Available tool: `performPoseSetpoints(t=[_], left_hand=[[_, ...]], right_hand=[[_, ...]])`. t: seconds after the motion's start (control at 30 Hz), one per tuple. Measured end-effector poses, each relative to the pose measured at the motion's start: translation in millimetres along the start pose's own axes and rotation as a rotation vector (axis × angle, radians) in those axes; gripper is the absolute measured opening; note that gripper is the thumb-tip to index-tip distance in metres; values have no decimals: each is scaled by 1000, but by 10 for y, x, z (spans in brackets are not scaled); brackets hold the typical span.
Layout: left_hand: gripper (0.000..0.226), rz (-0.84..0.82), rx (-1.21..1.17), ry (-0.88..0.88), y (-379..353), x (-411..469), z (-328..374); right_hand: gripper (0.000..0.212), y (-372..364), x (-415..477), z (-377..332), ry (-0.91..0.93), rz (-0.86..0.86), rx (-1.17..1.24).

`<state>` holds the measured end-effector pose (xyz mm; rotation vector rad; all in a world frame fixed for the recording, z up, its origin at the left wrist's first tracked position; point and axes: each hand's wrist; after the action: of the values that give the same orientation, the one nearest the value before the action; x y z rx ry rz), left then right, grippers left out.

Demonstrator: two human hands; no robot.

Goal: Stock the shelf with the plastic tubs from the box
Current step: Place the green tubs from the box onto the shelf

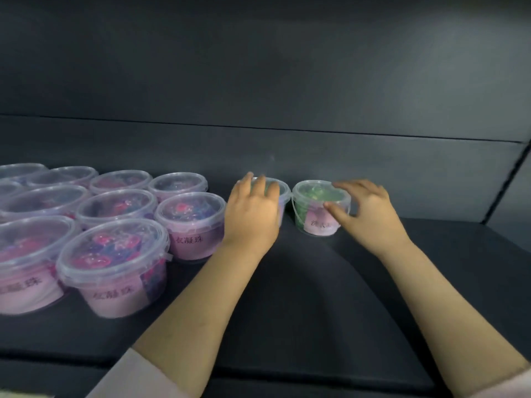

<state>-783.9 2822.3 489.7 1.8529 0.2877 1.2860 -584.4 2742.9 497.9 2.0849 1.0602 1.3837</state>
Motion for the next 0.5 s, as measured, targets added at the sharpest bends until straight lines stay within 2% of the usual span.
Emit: performPoseSetpoints(t=[0.13, 0.33, 0.5], left_hand=[[37, 91, -132, -45, 370, -93, 34], [40, 264, -346, -174, 1095, -830, -102], [40, 280, -469, -247, 1296, -1733, -317]], right_hand=[[32, 435, -346, -404, -34, 115, -28], [37, 916, -1416, -1153, -142, 252, -184], [39, 803, -2603, -1611, -392, 362, -184]])
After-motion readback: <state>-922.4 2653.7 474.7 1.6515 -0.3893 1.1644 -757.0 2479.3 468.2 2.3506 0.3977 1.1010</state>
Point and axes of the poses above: each hand's wrist, its own x-axis towards the middle knuckle, its own y-axis out of the back of the hand, z = x × y, and after that the axes turned 8 degrees about x, right-handed
